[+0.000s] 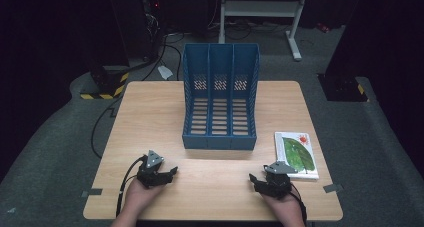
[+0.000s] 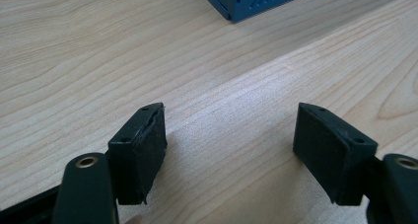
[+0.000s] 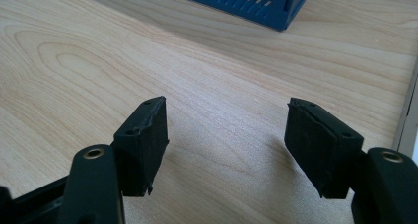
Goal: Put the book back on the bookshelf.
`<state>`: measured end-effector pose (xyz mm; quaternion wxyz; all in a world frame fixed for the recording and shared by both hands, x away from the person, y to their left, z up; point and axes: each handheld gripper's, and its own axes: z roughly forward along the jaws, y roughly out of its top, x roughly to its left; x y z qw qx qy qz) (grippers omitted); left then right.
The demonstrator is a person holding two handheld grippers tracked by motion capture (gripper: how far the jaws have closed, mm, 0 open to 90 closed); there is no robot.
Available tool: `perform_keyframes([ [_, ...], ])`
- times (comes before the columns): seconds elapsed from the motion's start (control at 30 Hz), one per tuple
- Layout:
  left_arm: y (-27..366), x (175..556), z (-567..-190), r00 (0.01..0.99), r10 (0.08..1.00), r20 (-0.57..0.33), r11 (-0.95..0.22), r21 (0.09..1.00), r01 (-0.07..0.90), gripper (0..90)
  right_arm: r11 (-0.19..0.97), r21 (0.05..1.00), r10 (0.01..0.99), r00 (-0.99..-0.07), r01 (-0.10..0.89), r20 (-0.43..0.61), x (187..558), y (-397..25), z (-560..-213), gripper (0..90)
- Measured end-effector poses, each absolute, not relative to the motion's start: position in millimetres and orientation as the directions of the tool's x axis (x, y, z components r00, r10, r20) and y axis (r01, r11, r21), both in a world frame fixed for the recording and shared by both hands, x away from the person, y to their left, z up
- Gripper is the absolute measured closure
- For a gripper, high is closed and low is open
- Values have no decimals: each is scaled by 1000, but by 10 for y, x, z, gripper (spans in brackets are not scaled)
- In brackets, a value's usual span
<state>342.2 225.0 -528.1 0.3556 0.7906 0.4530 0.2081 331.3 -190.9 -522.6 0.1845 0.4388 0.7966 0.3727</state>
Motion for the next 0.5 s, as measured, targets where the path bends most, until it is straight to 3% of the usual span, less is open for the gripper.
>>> perform_keyframes([
  [0.5,2231,3450,-5275,507,862,11,-344,747,569,289,332,737,845,-533,589,45,3338,-1912,-5234,329],
])
